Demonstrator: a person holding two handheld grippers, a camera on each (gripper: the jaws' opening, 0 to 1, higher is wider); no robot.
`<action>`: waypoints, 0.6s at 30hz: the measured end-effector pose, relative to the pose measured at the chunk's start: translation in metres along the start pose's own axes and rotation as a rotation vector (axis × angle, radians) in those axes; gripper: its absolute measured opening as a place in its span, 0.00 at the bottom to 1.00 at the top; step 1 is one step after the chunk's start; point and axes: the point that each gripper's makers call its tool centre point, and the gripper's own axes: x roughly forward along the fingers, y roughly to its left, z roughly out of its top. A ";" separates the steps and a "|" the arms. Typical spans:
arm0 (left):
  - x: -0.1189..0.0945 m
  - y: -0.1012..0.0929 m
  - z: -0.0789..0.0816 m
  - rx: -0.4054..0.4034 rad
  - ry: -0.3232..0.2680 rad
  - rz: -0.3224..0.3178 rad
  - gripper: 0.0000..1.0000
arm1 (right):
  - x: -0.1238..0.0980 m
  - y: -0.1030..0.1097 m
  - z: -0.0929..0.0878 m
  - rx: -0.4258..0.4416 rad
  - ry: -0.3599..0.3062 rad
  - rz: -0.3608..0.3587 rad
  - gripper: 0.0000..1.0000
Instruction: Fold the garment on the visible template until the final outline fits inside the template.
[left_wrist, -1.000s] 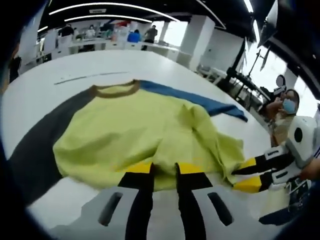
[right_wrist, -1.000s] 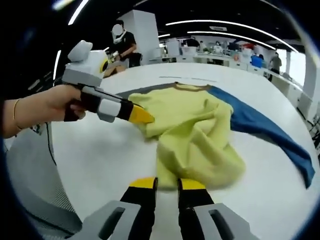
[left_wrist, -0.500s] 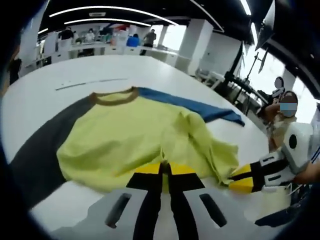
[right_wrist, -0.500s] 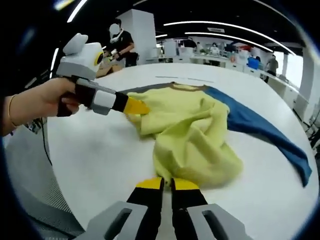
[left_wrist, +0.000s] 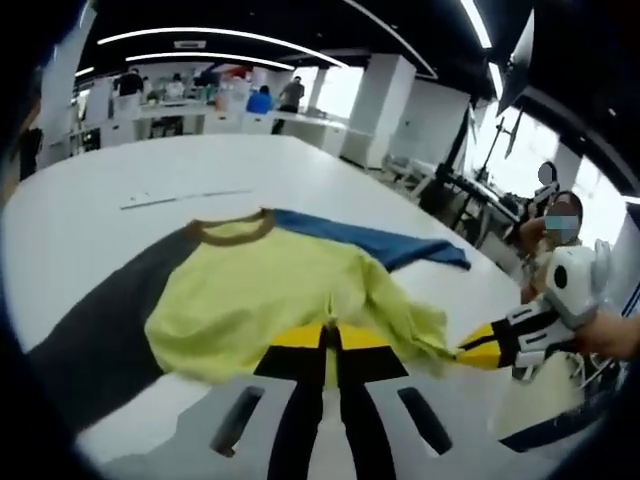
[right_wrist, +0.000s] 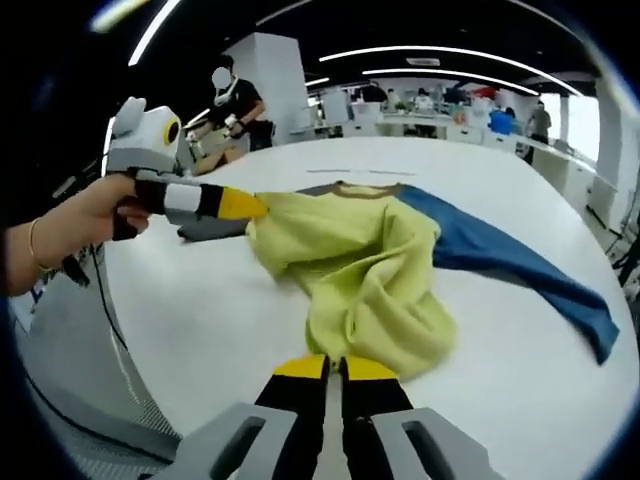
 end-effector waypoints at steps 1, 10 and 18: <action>-0.003 0.000 0.001 0.002 -0.002 0.001 0.01 | -0.002 -0.001 0.001 0.003 -0.003 0.000 0.00; -0.037 0.005 0.004 0.026 -0.017 0.011 0.01 | -0.020 -0.011 0.010 0.012 -0.020 0.000 0.00; -0.066 0.010 0.001 0.039 -0.018 0.025 0.01 | -0.033 -0.016 0.017 -0.009 -0.027 -0.006 0.00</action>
